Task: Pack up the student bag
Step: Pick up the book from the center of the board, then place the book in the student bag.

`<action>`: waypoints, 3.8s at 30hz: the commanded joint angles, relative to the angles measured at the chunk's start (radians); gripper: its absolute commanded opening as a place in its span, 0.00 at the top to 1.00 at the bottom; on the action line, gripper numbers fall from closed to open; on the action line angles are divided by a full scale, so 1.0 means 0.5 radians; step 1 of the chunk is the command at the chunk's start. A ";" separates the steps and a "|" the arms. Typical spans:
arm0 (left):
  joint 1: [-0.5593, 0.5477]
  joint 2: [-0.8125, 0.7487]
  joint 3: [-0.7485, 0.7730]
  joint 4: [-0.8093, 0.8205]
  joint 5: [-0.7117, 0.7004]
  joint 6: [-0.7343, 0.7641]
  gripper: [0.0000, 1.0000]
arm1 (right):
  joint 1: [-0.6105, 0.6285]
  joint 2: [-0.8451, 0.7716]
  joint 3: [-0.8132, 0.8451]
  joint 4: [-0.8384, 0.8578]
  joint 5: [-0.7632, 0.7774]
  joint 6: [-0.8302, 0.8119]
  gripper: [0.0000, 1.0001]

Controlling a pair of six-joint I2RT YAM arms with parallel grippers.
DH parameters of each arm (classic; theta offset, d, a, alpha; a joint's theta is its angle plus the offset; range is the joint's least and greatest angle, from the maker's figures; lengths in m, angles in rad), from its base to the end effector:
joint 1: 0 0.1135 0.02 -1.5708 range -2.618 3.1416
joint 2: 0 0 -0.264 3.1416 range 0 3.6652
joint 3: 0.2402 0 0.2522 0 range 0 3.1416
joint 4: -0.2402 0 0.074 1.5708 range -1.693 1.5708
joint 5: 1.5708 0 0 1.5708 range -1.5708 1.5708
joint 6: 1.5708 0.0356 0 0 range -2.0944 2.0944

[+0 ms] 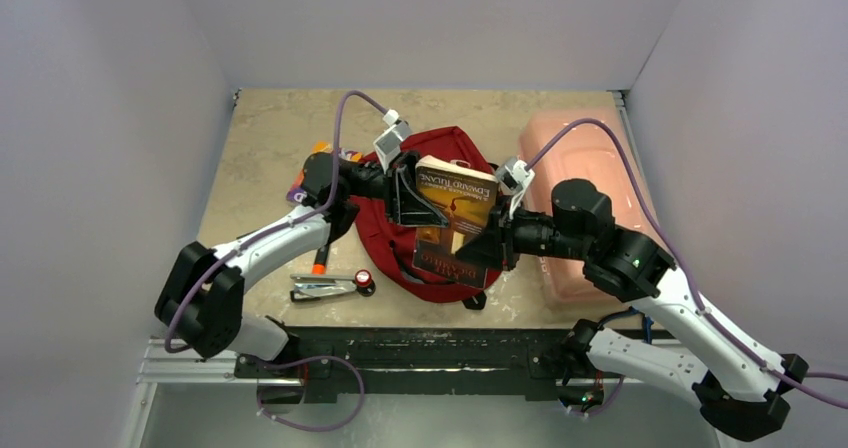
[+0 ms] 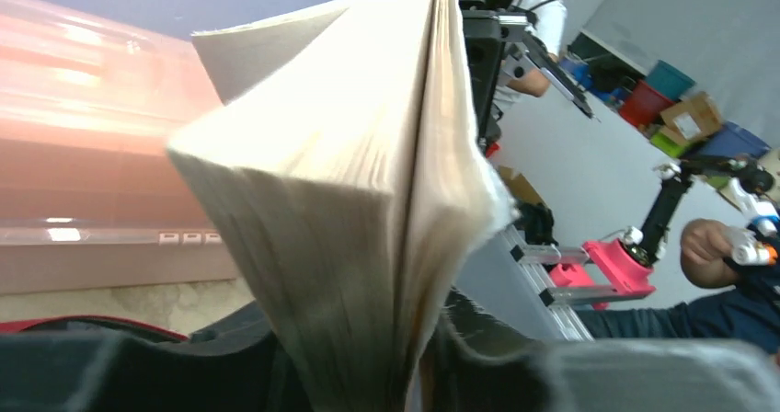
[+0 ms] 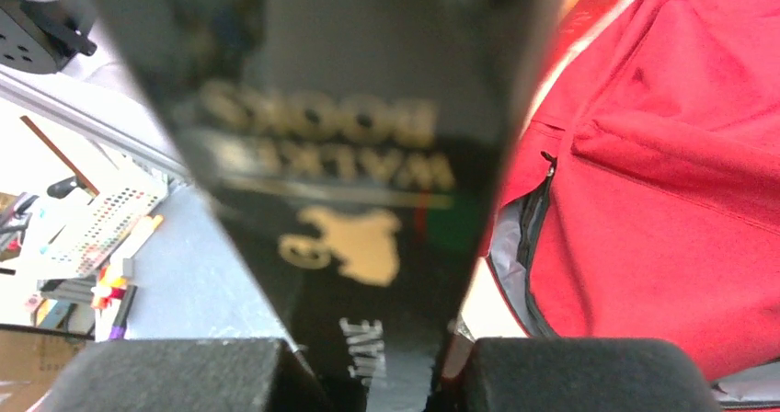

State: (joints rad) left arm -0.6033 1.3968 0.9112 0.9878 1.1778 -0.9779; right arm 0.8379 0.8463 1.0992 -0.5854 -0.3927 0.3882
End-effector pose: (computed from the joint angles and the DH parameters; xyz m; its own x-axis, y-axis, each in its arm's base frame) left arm 0.2249 -0.1949 0.3544 -0.5117 -0.0331 -0.8585 0.8227 -0.3070 -0.4785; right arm 0.1024 0.1341 0.3957 -0.5537 -0.0923 -0.8276 -0.7769 0.4151 0.4734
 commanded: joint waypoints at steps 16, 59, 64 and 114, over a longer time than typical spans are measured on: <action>0.147 -0.112 -0.028 0.305 -0.663 -0.448 1.00 | 0.021 -0.297 -0.512 0.928 0.465 0.657 0.19; 0.026 -0.810 -0.275 -1.482 -1.642 -0.314 0.42 | 0.030 -0.273 -0.954 2.188 1.089 1.527 1.00; 0.025 -1.111 -0.382 -2.081 -1.894 0.036 0.29 | 0.030 -0.485 -0.818 1.753 1.321 1.559 1.00; -1.262 0.459 0.512 -2.678 -2.956 1.717 0.39 | 0.030 -1.113 -0.158 -0.361 1.632 0.737 1.00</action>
State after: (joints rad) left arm -1.2327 1.5963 1.1370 -0.3801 -0.2710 -0.1524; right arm 0.8497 0.2897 1.0054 -0.8150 0.4271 0.7704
